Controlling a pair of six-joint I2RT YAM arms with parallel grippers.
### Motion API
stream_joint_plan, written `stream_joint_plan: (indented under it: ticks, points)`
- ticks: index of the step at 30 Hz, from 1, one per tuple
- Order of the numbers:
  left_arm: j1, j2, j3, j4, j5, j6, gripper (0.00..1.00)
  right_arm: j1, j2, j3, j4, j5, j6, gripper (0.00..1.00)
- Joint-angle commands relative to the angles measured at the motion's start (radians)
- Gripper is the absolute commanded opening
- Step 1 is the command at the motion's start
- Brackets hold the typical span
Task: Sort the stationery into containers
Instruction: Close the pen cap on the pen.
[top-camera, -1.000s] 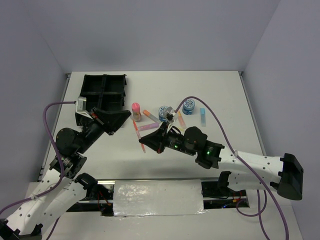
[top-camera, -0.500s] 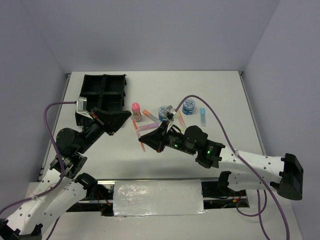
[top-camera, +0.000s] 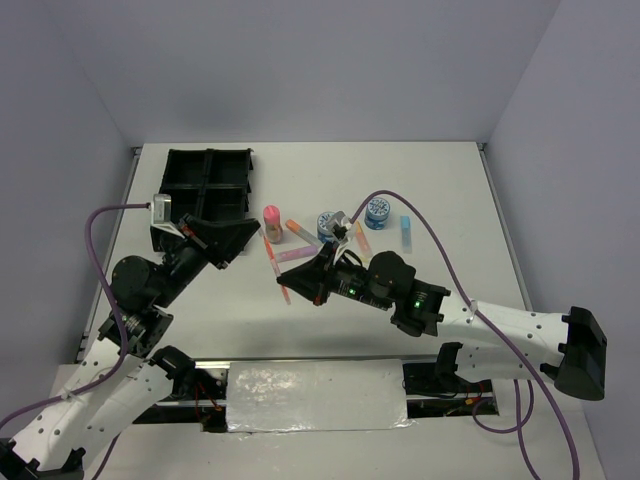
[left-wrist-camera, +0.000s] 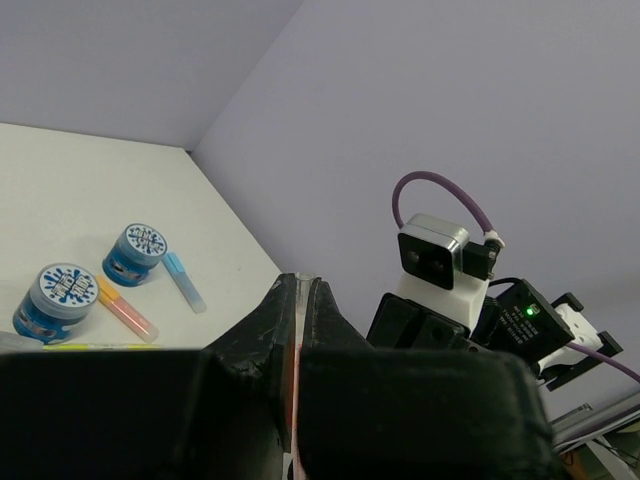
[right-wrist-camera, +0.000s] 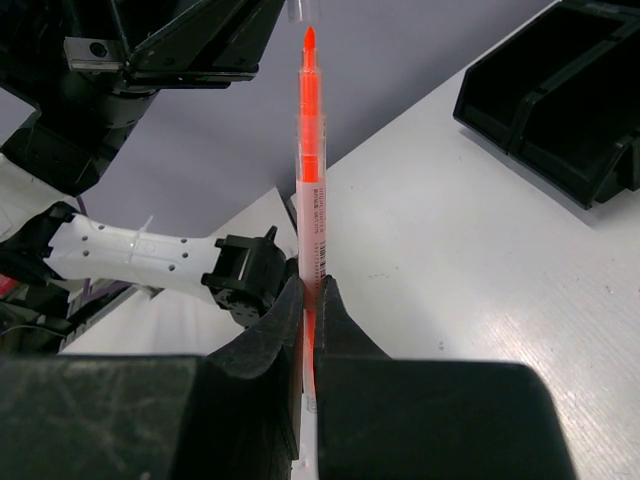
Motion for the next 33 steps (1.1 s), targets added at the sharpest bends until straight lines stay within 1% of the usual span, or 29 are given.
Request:
stream_joint_plan:
  ticks: [1,22,33]
  points:
    - [-0.002,-0.008,0.041,0.022,-0.023,0.031,0.0,0.005,0.005,0.013,0.055,-0.01,0.0,0.0]
    - [-0.002,-0.003,0.018,0.045,0.019,0.007,0.0,0.005,0.028,0.027,0.049,-0.004,-0.006,0.0]
    - [-0.002,-0.011,0.01,0.031,-0.004,0.022,0.0,0.005,0.02,0.03,0.042,0.0,-0.011,0.0]
